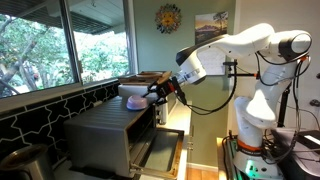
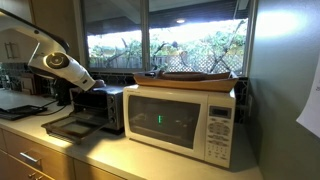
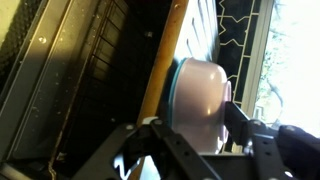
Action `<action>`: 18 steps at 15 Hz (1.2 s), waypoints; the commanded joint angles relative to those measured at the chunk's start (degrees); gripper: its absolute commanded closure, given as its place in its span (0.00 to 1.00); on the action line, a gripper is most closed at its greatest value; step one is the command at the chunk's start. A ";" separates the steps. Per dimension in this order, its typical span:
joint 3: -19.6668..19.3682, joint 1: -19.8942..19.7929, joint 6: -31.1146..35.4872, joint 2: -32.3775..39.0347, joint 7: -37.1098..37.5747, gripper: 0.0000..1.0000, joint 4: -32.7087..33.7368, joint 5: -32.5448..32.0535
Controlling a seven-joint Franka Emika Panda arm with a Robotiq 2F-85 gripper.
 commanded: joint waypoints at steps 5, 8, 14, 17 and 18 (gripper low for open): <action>-3.48 -0.09 -4.14 -6.47 -8.92 0.67 -2.89 6.69; -5.61 0.55 -10.07 -9.01 -8.12 0.67 -5.50 1.63; -2.91 -8.67 -31.13 -11.95 -3.76 0.67 -9.25 -14.37; -3.21 -11.26 -39.04 -12.41 -3.49 0.67 -9.12 -20.06; -3.52 -11.92 -41.09 -12.61 -3.91 0.67 -8.97 -21.05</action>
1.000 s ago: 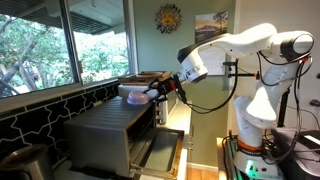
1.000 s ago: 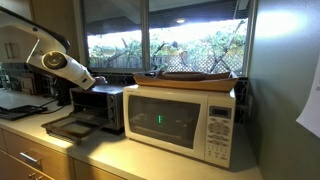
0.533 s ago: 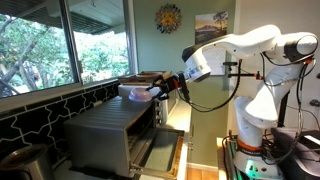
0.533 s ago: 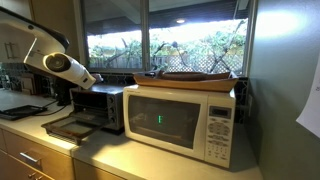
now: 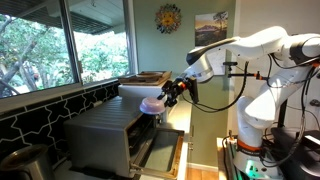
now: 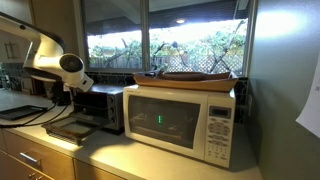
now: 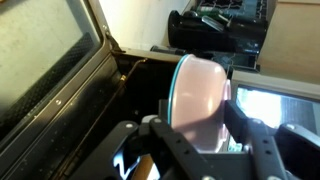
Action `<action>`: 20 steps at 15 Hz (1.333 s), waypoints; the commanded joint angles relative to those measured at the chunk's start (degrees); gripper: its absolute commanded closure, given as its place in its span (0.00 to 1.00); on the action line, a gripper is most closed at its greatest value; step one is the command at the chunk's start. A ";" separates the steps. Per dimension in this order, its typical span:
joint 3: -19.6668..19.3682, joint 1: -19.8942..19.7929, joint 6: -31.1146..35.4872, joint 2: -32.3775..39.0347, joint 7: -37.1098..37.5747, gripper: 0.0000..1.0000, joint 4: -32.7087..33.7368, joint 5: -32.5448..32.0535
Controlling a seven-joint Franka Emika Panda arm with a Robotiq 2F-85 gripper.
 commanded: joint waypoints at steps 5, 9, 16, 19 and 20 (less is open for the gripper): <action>0.65 -5.81 -12.96 -2.11 3.36 0.67 -0.34 -12.43; 1.16 -6.51 -14.95 -1.40 5.73 0.67 0.02 -18.04; 5.85 -6.83 -8.75 1.73 14.81 0.67 0.75 -22.45; 7.83 -6.15 -3.06 3.46 19.44 0.67 0.57 -20.74; 8.27 -5.92 -1.36 3.99 20.95 0.67 0.51 -20.41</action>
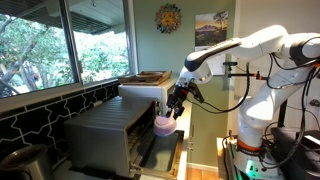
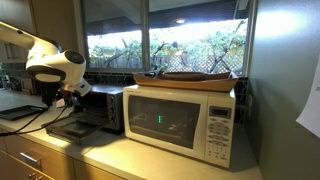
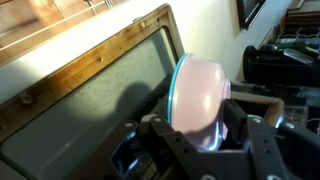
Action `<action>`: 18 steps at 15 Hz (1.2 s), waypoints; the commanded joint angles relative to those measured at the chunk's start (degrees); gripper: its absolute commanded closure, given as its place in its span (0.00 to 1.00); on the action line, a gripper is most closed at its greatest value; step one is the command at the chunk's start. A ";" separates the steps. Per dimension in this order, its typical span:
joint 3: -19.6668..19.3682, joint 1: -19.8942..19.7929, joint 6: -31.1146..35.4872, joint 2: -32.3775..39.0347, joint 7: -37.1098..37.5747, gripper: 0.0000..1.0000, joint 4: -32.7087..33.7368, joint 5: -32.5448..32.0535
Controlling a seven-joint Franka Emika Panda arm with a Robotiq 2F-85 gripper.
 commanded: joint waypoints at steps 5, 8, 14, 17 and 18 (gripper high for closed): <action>-0.23 1.21 9.65 2.81 4.90 0.67 -0.16 6.80; 0.07 1.29 11.80 3.81 4.65 0.67 0.18 10.26; 2.37 1.85 17.00 6.58 4.53 0.67 0.58 11.59; 2.63 3.11 21.96 7.30 3.28 0.67 1.03 15.86; 2.71 3.51 23.41 7.45 3.03 0.67 1.16 17.22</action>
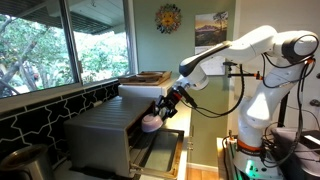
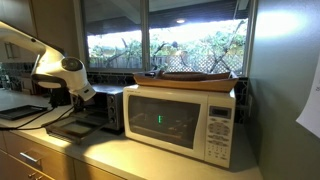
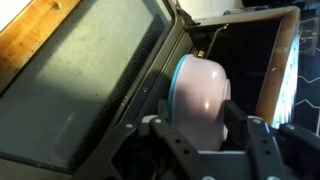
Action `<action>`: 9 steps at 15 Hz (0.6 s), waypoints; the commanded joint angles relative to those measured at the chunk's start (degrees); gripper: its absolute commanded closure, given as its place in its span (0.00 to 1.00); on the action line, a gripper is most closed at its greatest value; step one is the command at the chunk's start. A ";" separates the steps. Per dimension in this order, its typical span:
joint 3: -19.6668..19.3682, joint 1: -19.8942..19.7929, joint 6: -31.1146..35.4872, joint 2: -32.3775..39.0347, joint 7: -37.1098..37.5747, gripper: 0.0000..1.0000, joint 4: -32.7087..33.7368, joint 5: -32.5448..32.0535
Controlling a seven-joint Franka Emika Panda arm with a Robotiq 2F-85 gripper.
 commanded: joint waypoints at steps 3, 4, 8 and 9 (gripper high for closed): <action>0.37 2.59 6.74 1.98 -1.13 0.67 1.36 7.49; 0.60 2.68 7.15 2.34 -0.77 0.67 1.57 7.74; 1.86 2.93 8.60 4.70 0.52 0.67 2.22 7.11; 2.08 3.04 8.90 5.20 0.47 0.67 2.34 7.16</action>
